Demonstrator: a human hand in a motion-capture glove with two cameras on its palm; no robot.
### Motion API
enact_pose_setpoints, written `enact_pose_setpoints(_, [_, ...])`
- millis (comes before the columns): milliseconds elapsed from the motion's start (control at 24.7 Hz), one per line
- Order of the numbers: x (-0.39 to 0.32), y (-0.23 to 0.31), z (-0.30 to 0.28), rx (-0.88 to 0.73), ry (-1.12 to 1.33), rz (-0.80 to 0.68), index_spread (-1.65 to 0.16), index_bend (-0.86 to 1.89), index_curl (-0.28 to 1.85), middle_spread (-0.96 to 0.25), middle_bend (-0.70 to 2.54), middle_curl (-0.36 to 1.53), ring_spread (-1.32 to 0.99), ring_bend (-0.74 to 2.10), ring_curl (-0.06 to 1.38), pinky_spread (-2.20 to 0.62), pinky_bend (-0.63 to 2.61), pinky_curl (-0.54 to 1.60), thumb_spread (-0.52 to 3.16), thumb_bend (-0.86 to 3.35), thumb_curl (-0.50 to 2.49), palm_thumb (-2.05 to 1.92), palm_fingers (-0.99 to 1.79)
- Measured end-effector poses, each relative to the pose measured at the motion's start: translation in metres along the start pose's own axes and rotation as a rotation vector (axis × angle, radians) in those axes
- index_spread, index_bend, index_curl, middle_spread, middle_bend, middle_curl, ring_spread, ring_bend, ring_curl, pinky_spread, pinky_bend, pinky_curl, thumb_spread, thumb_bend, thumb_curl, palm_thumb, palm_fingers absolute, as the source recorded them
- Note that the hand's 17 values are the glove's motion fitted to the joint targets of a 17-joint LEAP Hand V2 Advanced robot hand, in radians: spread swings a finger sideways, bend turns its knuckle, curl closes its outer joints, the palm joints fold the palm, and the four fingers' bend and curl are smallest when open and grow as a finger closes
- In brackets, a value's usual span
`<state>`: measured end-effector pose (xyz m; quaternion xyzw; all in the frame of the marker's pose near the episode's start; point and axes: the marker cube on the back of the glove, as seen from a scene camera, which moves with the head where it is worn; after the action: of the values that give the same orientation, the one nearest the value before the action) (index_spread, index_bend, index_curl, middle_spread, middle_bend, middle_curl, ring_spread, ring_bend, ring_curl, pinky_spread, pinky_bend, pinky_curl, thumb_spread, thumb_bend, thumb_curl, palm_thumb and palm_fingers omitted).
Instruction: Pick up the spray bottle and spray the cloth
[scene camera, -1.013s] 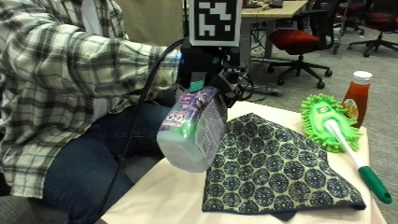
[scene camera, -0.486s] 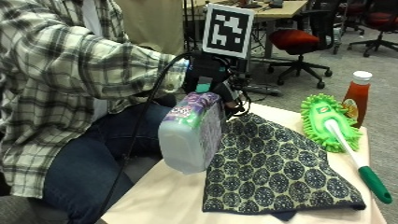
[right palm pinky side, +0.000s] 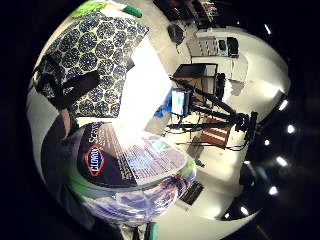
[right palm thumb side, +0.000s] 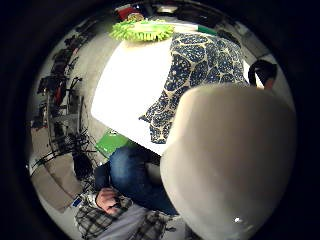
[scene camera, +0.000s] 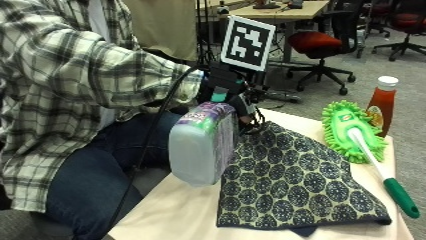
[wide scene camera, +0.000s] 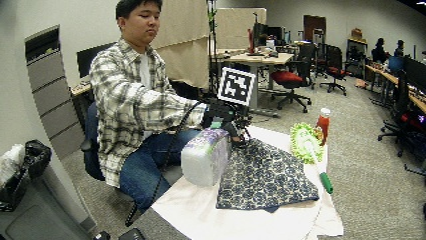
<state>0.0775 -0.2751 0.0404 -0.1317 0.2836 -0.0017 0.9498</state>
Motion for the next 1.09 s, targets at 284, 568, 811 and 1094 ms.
enact_pose_setpoints(284, [-0.007, -0.001, 0.007, -0.030, 0.025, -0.008, -0.27, 0.35, 0.57, -0.19, 0.55, 0.51, -0.22, 0.64, 0.48, -0.19, 0.30, 0.41, 0.07, -0.03, 0.78, 1.00, 1.34])
enact_pose_setpoints(568, [-0.003, 0.001, 0.005, 0.005, -0.056, 0.010, -0.27, 0.35, 0.57, -0.19, 0.55, 0.51, -0.22, 0.64, 0.47, -0.19, 0.30, 0.41, 0.07, -0.03, 0.78, 1.00, 1.34])
enact_pose_setpoints(811, [0.007, 0.005, -0.006, 0.091, -0.312, 0.040, -0.27, 0.35, 0.57, -0.19, 0.55, 0.51, -0.22, 0.64, 0.47, -0.19, 0.30, 0.41, 0.08, -0.03, 0.78, 0.99, 1.34])
enact_pose_setpoints(1094, [0.015, 0.012, -0.021, 0.219, -0.748, 0.059, -0.27, 0.34, 0.57, -0.19, 0.56, 0.51, -0.22, 0.65, 0.47, -0.19, 0.31, 0.41, 0.08, -0.03, 0.78, 0.99, 1.34])
